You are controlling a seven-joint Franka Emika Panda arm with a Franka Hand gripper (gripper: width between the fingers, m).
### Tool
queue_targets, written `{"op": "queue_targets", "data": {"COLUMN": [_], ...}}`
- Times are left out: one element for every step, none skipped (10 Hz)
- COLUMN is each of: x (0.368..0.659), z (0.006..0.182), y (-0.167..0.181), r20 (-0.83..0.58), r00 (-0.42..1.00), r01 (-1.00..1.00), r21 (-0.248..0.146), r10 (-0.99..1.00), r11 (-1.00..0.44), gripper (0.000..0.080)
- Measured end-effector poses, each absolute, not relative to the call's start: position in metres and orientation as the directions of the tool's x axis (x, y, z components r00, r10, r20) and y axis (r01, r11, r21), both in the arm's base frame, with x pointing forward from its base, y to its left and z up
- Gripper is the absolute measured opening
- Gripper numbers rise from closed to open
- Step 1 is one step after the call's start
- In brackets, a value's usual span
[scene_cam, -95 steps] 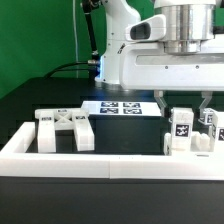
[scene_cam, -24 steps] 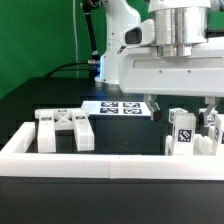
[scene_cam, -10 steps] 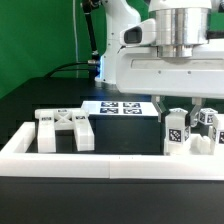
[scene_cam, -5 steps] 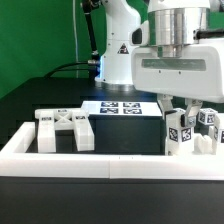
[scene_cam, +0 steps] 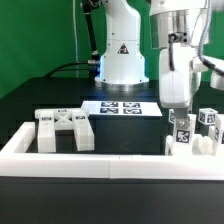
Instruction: Assemble chair
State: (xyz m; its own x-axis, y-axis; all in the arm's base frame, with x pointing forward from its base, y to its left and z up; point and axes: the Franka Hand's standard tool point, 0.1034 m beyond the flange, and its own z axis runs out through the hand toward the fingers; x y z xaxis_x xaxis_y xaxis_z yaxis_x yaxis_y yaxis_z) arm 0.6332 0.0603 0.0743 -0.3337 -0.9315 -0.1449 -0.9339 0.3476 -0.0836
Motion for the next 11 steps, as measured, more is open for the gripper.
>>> {"op": "queue_targets", "data": {"x": [0.633, 0.633, 0.633, 0.633, 0.632, 0.634, 0.635, 0.637, 0.638, 0.639, 0.639], "z": [0.074, 0.074, 0.074, 0.074, 0.074, 0.076, 0.077, 0.078, 0.079, 0.08, 0.08], "y": [0.06, 0.062, 0.061, 0.06, 0.06, 0.062, 0.062, 0.06, 0.056, 0.053, 0.052], "r20": [-0.147, -0.151, -0.143, -0.126, -0.105, -0.078, -0.064, -0.036, -0.015, -0.003, 0.005], "r00": [-0.338, -0.362, -0.285, -0.112, 0.063, 0.29, 0.377, 0.526, 0.681, 0.731, 0.769], "r01": [-0.932, -0.923, -0.95, -0.986, -0.991, -0.95, -0.919, -0.842, -0.726, -0.674, -0.631], "r21": [-0.083, -0.078, -0.09, -0.106, -0.125, -0.141, -0.151, -0.158, -0.151, -0.152, -0.151], "r10": [-0.929, -0.92, -0.948, -0.986, -0.992, -0.954, -0.924, -0.85, -0.733, -0.682, -0.639], "r11": [0.352, 0.376, 0.3, 0.126, -0.05, -0.277, -0.365, -0.515, -0.671, -0.723, -0.761], "gripper": [0.0296, 0.0296, 0.0469, 0.0585, 0.0638, 0.0646, 0.0649, 0.0649, 0.0649, 0.0649, 0.0649]}}
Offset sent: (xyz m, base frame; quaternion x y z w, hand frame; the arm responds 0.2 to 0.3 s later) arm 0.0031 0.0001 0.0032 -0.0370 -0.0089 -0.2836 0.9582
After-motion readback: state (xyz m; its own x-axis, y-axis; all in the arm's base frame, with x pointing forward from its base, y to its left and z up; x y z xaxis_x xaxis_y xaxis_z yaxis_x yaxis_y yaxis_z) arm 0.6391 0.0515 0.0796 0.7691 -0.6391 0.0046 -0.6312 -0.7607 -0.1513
